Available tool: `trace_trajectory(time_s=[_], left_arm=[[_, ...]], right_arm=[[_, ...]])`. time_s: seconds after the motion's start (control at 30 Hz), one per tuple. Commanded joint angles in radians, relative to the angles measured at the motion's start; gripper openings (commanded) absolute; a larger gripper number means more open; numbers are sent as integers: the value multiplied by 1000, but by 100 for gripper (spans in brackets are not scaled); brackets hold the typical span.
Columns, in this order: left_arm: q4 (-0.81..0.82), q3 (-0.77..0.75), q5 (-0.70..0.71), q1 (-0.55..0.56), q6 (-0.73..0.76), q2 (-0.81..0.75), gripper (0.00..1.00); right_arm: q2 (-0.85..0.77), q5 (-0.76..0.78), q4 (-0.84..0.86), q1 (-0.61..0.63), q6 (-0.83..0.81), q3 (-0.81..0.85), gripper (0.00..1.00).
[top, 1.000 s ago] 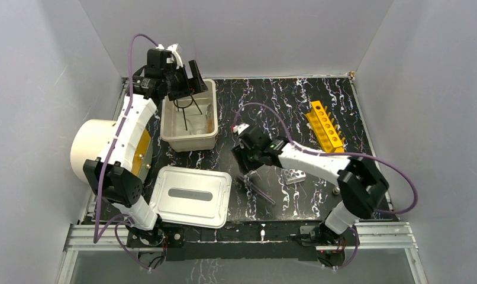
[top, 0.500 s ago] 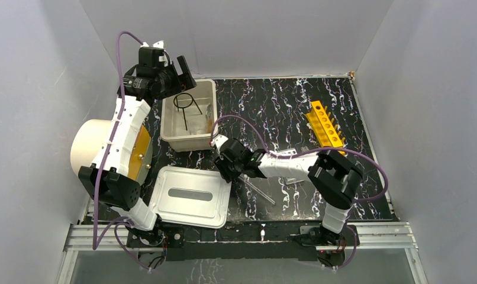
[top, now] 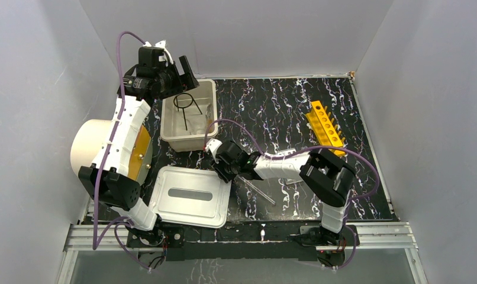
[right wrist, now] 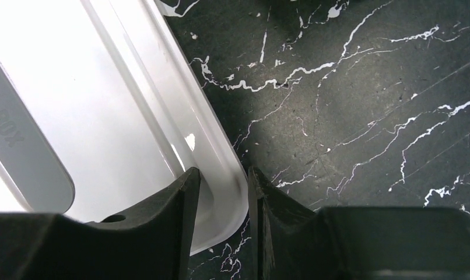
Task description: Organize the chemistry lab equipment
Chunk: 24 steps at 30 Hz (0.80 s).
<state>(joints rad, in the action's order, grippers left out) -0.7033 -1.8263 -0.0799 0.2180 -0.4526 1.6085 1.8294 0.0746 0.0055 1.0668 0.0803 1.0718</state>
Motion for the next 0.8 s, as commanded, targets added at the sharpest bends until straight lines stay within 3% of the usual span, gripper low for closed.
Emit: trace_trajectory(time_s=[0.0,0.13,0.17,0.2,0.33,0.77], left_arm=[[16,-18,-32,-5,17,-21,87],[20,-25,-40,-5,19,-18,88],[18,-30,-38,-6,19,-17,88],[15,-33,-35,-7,22,-19,88],[-8,-15,51,-6,53,-53,88],[22,20,-16,-8,20,-77,88]], right_arm=[[21,-16,23,6,-78,24,45],[50,-22,-3,8,-135,44,41],[60,0,-27,8,-143,60,25],[69,8,-90,9,-155,98,18],[4,25,-233,31,-226,189,1],[-99,-89,-472,31,-338,285,0]])
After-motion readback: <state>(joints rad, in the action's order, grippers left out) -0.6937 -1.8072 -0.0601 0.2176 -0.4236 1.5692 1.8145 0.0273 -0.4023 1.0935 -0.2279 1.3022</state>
